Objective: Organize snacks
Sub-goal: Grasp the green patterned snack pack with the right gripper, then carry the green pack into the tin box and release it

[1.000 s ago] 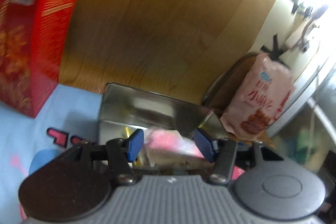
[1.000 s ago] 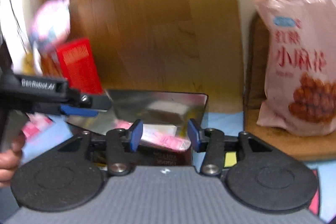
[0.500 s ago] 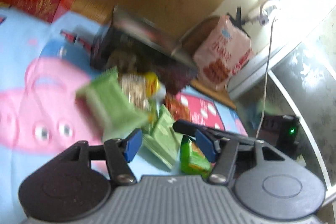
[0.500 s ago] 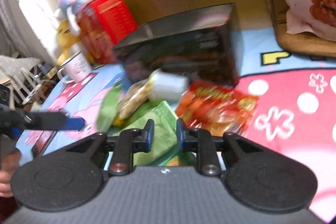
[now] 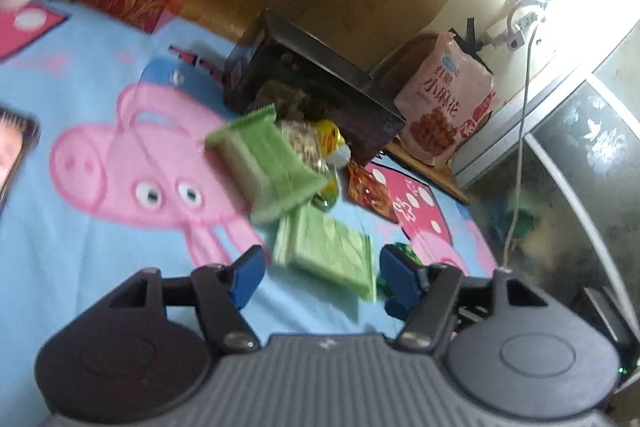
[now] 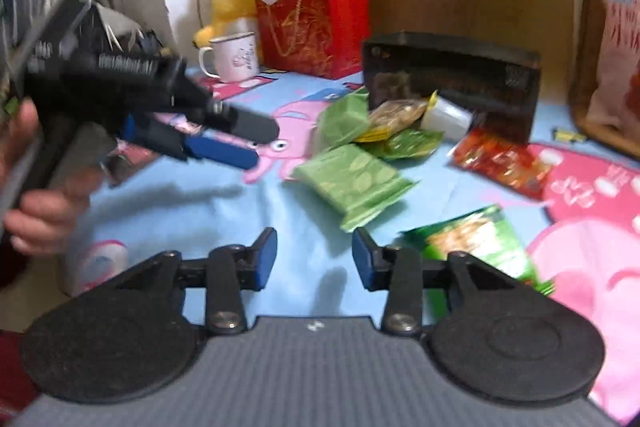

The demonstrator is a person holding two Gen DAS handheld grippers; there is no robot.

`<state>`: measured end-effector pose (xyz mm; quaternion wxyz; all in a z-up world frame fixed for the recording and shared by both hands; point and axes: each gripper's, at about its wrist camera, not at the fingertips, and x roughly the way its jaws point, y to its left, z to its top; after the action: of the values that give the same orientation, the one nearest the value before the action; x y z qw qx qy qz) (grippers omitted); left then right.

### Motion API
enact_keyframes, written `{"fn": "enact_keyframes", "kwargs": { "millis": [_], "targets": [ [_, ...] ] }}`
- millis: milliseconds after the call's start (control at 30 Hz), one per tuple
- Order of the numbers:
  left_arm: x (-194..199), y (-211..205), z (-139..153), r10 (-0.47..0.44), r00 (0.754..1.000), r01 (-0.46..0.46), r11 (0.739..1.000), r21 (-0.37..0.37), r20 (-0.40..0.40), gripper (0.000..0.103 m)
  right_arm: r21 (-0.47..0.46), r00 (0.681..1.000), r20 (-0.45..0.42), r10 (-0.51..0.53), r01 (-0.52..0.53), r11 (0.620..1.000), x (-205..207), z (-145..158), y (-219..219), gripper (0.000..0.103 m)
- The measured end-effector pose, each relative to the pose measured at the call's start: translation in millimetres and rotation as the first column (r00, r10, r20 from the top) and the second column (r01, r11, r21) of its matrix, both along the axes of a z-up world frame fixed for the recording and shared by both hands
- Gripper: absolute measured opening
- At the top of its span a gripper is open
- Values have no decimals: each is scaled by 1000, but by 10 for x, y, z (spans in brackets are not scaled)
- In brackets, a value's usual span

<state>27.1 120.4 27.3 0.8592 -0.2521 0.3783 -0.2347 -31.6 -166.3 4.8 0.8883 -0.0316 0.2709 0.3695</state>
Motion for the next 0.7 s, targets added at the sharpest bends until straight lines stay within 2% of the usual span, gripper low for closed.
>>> {"fn": "enact_keyframes", "kwargs": {
  "millis": [200,300,333,433,600,700],
  "targets": [
    [316,-259,-67,-49,999,51,995,83,-22,64,-10,995,-42,-88,87,996,348,-123,-14,45],
    [343,-312,-162,-53,998,56,996,63,-38,51,31,994,-51,-97,99,995,456,-144,2,44],
    [332,-320,-172,-69,997,71,995,62,-45,36,41,994,-60,-93,96,995,470,-142,19,34],
    [185,-298,-164,-72,995,75,996,40,-67,35,27,996,-55,-71,73,997,340,-111,56,28],
    [38,-213,174,-86,996,85,996,-31,-32,35,60,1000,0,-29,29,998,111,182,-51,27],
    [260,-208,635,-81,996,83,995,-46,47,36,102,997,66,-42,35,994,262,592,-131,27]
  ]
}}
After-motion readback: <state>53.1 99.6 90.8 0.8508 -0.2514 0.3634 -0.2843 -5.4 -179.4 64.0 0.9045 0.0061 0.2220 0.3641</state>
